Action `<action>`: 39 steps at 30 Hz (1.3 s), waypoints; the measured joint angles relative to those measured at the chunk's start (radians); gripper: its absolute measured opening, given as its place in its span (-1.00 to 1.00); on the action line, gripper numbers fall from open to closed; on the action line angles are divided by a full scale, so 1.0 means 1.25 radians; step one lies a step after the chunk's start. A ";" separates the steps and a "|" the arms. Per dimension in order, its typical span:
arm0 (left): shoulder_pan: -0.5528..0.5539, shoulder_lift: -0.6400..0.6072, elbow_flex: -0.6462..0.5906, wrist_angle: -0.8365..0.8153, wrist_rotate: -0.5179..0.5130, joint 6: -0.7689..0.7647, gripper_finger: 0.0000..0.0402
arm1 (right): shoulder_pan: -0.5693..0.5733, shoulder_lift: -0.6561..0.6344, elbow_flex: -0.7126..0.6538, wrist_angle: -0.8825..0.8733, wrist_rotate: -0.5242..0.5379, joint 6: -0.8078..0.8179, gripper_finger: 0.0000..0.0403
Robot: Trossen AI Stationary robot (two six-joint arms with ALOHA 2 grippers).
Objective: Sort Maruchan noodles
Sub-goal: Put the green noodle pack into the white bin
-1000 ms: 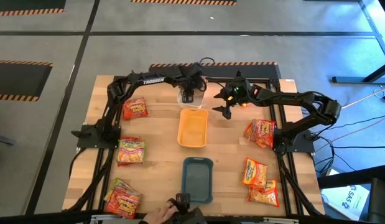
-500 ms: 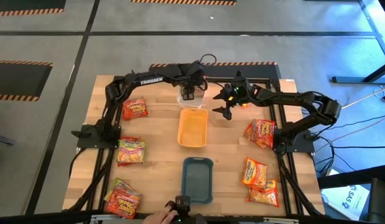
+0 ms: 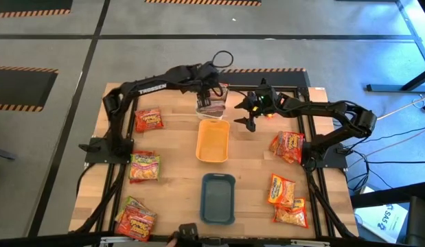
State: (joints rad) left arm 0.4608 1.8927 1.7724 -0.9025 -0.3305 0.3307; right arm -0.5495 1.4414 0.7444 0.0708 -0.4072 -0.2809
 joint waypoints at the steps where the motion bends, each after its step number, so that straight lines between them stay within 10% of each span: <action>1: -0.003 -0.010 -0.014 -0.003 0.000 -0.015 -0.06 | 0.000 0.000 0.000 0.000 0.000 -0.009 0.54; 9: -0.011 -0.185 -0.305 0.141 0.013 -0.097 -0.06 | 0.000 0.070 0.000 0.136 0.050 -0.061 0.54; 17: -0.002 -0.286 -0.590 0.458 0.191 -0.116 -0.06 | -0.001 0.157 0.073 0.181 0.102 -0.090 0.54; 39: -0.005 -0.287 -0.657 0.593 0.198 -0.074 -0.06 | 0.000 0.352 0.323 -0.085 0.071 -0.137 0.53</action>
State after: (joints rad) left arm 0.4549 1.5345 0.9508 -0.1608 -0.0826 0.2386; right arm -0.5495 1.8819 1.1481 -0.0356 -0.3189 -0.4527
